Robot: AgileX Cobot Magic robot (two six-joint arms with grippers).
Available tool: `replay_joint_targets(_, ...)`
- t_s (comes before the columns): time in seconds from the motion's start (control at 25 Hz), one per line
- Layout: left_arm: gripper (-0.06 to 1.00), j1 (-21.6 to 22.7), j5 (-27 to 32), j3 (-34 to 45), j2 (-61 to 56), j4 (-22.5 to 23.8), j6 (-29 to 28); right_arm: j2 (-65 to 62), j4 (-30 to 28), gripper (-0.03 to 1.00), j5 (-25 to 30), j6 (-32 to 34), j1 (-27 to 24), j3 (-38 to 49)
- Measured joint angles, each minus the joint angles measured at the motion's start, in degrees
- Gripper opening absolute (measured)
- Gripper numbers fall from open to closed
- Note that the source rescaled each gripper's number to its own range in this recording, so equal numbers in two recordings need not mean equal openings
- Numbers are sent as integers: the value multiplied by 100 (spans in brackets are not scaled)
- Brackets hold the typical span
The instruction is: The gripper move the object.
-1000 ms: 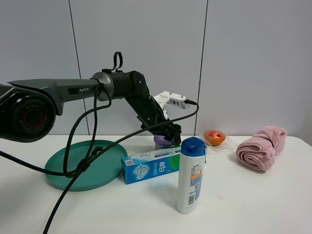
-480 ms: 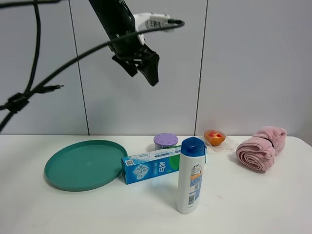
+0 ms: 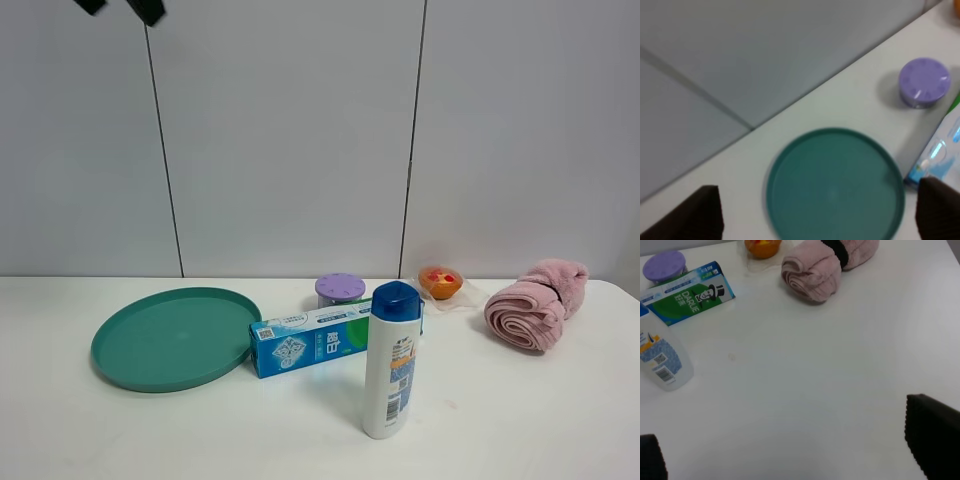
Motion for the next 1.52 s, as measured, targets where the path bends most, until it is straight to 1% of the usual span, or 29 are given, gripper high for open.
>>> replay_joint_targets(0.28,23,855,0,2596,-2682,67,-648,0,0,100,0,0,0,0)
replay_joint_targets(0.4,23,1202,6,3795,-3880,67,-769,0,0,100,0,0,0,0)
replay_joint_targets(0.52,23,1508,12,4728,-5011,67,-818,0,0,100,0,0,0,0)
replay_joint_targets(0.64,23,1702,17,5455,-6100,67,-947,0,0,100,0,0,0,0)
replay_joint_targets(0.8,23,1756,35,6285,-7342,67,-1033,0,0,100,0,0,0,0)
replay_joint_targets(0.92,23,1756,35,6901,-8114,67,-1231,0,0,100,0,0,0,0)
replay_joint_targets(1.12,23,1756,40,7775,-9114,67,-1327,0,0,100,0,0,0,0)
replay_joint_targets(1.32,23,1756,42,8421,-9739,67,-1288,0,0,100,0,0,0,0)
replay_joint_targets(1.44,23,1756,28,8543,-9781,67,-1269,0,0,100,0,0,0,0)
replay_joint_targets(1.52,23,1756,-81,8556,-9781,67,-1269,0,0,100,0,0,0,0)
